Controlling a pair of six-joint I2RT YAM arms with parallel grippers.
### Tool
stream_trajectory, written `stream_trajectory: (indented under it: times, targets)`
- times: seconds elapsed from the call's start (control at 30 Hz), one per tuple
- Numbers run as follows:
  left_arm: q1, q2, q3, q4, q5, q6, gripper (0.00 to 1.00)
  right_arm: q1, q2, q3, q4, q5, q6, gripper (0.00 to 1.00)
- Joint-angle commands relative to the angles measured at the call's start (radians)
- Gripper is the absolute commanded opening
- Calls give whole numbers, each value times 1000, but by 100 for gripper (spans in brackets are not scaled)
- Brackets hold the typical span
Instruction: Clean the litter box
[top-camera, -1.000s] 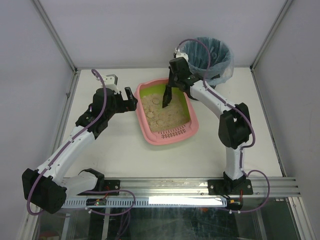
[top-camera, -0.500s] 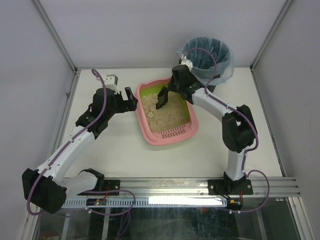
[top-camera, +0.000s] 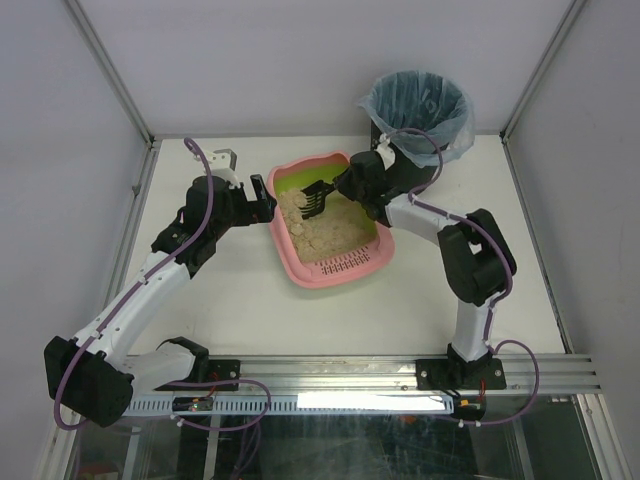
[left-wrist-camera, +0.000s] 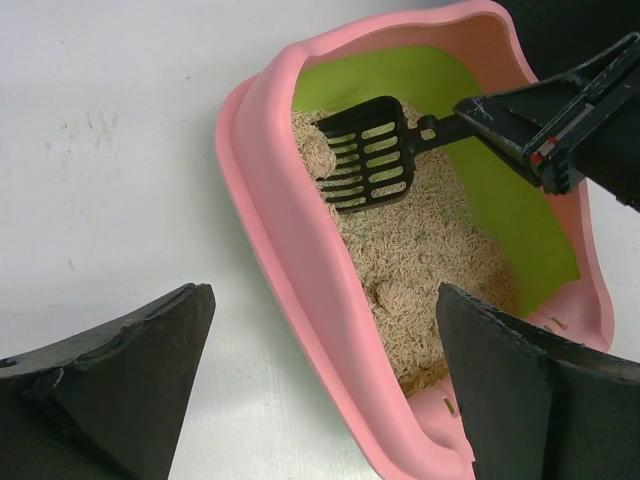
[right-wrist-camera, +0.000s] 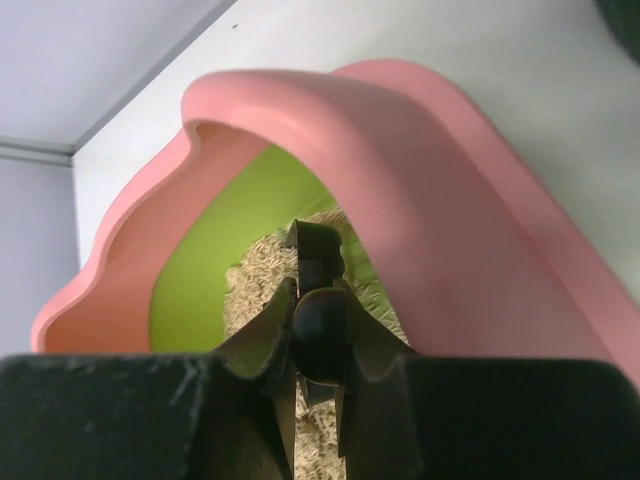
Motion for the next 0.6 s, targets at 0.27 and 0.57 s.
stream_trajectory:
  times: [0.27, 0.57]
  targets:
    - [11, 2, 31, 31, 20, -1, 99, 26, -137, -226, 134, 31, 150, 0]
    - [11, 2, 30, 31, 21, -1, 99, 28, -250, -385, 291, 119, 245, 0]
